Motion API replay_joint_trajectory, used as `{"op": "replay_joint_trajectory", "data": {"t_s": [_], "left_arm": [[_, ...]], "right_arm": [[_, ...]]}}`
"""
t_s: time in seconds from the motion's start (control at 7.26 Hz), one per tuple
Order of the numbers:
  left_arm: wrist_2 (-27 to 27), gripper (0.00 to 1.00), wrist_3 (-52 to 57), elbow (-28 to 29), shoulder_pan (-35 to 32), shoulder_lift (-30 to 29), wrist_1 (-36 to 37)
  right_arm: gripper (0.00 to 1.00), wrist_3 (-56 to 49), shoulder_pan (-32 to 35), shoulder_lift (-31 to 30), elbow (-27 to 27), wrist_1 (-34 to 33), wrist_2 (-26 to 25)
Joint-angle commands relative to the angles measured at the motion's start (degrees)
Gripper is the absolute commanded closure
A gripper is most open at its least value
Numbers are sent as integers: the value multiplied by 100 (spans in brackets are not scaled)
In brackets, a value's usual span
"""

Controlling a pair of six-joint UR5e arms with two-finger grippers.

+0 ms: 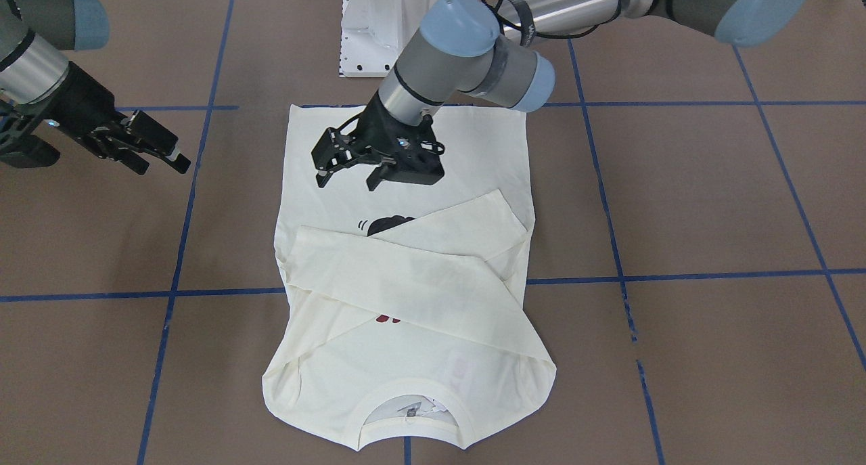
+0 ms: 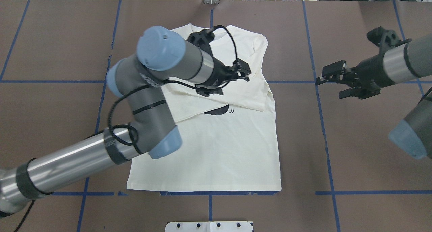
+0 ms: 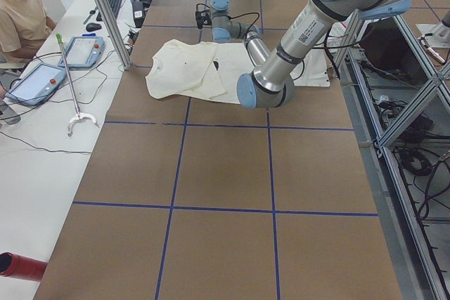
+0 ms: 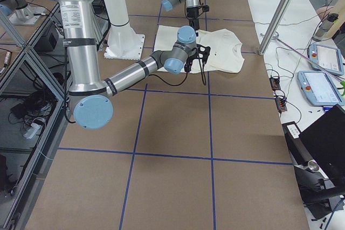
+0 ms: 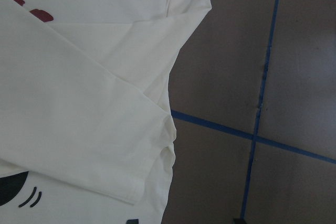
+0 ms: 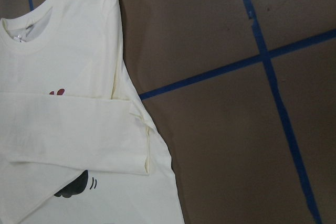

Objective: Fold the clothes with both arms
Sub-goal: 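Fold the other sleeve across the chest with the left gripper while the right gripper withdraws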

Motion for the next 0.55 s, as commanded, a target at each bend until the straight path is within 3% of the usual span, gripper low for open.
{"op": "replay_joint_trajectory", "data": {"t_s": [0.0,0.14,0.28,0.41], "left_arm": [[-662,3,576,-1032,-590,1203,228],[-646,3,789,-1192,-636,1503,228],[-637,3,791,-1220,-689,1567,228],[-611,3,791,-1194,-689,1629,228]], "right_arm": [[0,1007,-1453,24,194,-29,-1165],[2,1977,-2557,50,317,-64,-2311],[7,2570,-3725,67,692,-804,-3801],[29,3150,-4442,207,844,-1620,-4626]]}}
